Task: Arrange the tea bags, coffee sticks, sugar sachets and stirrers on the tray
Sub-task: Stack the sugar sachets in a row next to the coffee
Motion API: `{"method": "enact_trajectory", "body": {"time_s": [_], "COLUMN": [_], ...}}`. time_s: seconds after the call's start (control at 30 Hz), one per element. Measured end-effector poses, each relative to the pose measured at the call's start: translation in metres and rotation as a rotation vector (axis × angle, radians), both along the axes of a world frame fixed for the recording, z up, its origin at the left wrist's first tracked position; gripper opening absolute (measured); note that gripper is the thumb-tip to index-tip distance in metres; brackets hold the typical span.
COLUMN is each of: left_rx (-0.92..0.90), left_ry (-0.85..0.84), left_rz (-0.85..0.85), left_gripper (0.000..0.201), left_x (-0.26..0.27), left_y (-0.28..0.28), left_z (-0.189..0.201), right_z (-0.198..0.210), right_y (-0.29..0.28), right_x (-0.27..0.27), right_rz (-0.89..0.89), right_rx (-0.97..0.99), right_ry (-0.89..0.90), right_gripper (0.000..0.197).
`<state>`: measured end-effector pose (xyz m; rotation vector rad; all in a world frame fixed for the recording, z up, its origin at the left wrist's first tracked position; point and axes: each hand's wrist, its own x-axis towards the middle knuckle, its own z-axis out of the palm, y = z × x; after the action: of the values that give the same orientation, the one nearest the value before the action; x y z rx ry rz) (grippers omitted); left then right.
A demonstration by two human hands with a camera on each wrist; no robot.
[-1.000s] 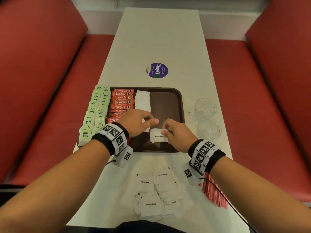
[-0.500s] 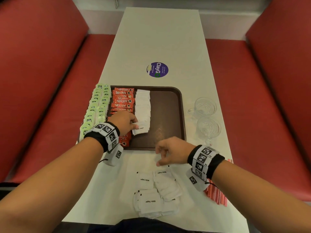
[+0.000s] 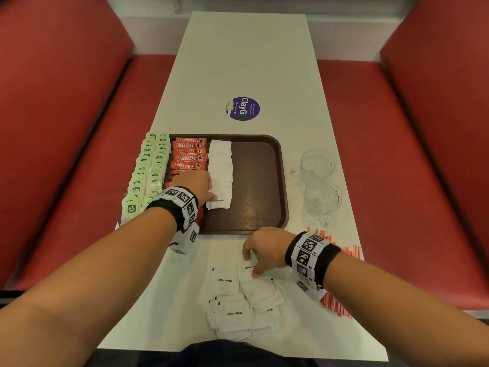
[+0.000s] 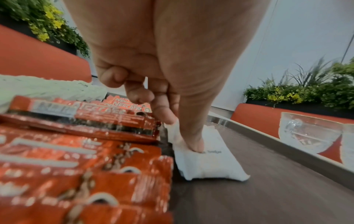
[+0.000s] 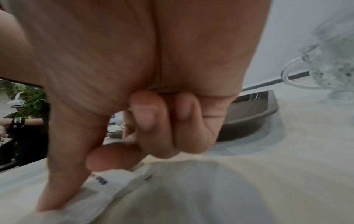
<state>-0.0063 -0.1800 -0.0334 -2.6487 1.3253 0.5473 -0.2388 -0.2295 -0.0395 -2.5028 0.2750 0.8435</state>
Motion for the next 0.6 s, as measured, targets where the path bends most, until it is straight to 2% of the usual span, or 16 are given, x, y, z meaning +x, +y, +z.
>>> {"method": "enact_trajectory", "body": {"time_s": [0.1, 0.37, 0.6], "left_rx": [0.008, 0.059, 0.078], "left_ry": [-0.083, -0.160, -0.139], "left_rz": [-0.025, -0.068, -0.039], "left_gripper": [0.044, 0.067, 0.058], "left_x": [-0.005, -0.032, -0.041], "left_y": [-0.003, -0.018, -0.026], "left_z": [0.003, 0.001, -0.004], "right_z": [-0.002, -0.004, -0.004], "right_y": [0.003, 0.005, 0.005], "right_x": [0.000, 0.000, -0.005], "right_rz": [0.009, 0.019, -0.007], "right_rx": [0.001, 0.016, 0.032], "right_ry": [0.005, -0.017, -0.043], "right_gripper": [0.039, 0.031, 0.027]}}
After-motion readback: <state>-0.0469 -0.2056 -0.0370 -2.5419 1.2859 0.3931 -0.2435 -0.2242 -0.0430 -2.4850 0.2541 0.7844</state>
